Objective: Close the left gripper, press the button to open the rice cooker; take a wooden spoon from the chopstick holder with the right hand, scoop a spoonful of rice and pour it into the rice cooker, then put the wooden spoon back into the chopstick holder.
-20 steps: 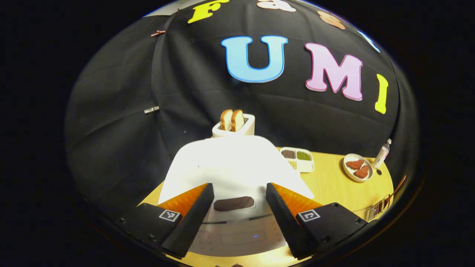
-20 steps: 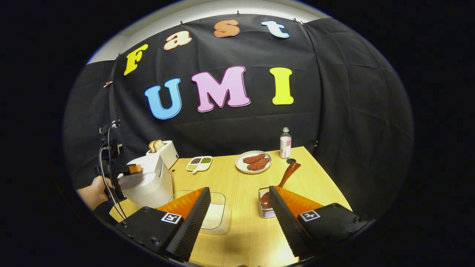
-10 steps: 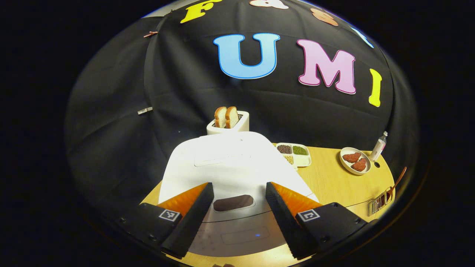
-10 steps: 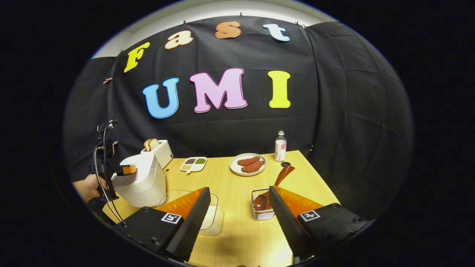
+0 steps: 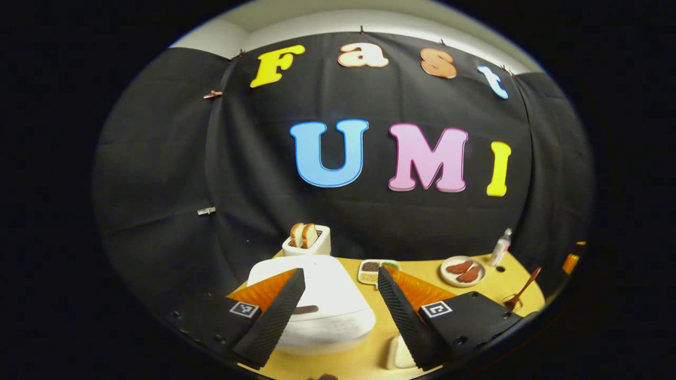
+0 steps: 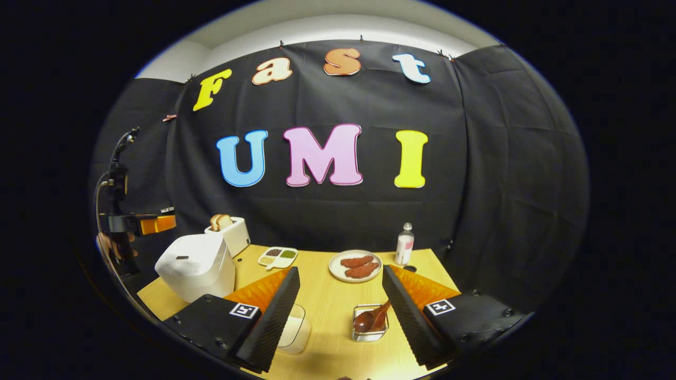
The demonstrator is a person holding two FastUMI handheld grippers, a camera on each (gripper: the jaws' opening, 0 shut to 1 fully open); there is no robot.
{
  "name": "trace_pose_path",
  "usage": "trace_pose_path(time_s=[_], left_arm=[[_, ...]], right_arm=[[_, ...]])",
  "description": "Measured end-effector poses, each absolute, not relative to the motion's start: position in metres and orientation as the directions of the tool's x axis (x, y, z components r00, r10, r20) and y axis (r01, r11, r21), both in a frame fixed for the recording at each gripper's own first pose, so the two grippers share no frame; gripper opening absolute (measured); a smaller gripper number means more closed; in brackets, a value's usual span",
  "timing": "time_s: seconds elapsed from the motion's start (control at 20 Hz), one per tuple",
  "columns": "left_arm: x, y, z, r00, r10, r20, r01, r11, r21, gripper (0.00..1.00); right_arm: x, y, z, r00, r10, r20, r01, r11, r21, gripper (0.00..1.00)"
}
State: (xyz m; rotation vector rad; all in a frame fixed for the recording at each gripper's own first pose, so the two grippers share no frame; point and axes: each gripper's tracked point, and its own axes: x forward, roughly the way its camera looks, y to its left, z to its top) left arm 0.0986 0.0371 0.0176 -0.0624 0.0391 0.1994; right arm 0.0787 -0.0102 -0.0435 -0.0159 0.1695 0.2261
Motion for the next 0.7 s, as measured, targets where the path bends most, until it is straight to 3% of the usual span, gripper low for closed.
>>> trace_pose_path(time_s=[0.15, 0.35, 0.55, 0.7], left_arm=[[0.056, 0.012, 0.026, 0.980, 0.200, -0.010, -0.199, 0.970, -0.140, 0.95], [0.003, 0.015, 0.032, 0.966, 0.259, 0.003, -0.256, 0.957, -0.137, 0.95], [-0.033, 0.031, 0.031, 0.952, 0.308, 0.003, -0.306, 0.947, -0.102, 0.95], [-0.042, 0.036, 0.019, 0.961, 0.274, -0.026, -0.276, 0.957, -0.095, 0.95]], right_arm=[[0.090, -0.014, -0.025, 0.957, 0.261, -0.127, -0.267, 0.963, -0.029, 0.98], [0.080, -0.022, -0.017, 0.953, 0.279, -0.118, -0.284, 0.958, -0.029, 0.98], [0.056, -0.035, -0.009, 0.978, 0.181, -0.105, -0.185, 0.982, -0.025, 0.98], [0.026, -0.035, -0.007, 0.989, 0.100, -0.110, -0.101, 0.995, -0.006, 0.98]])
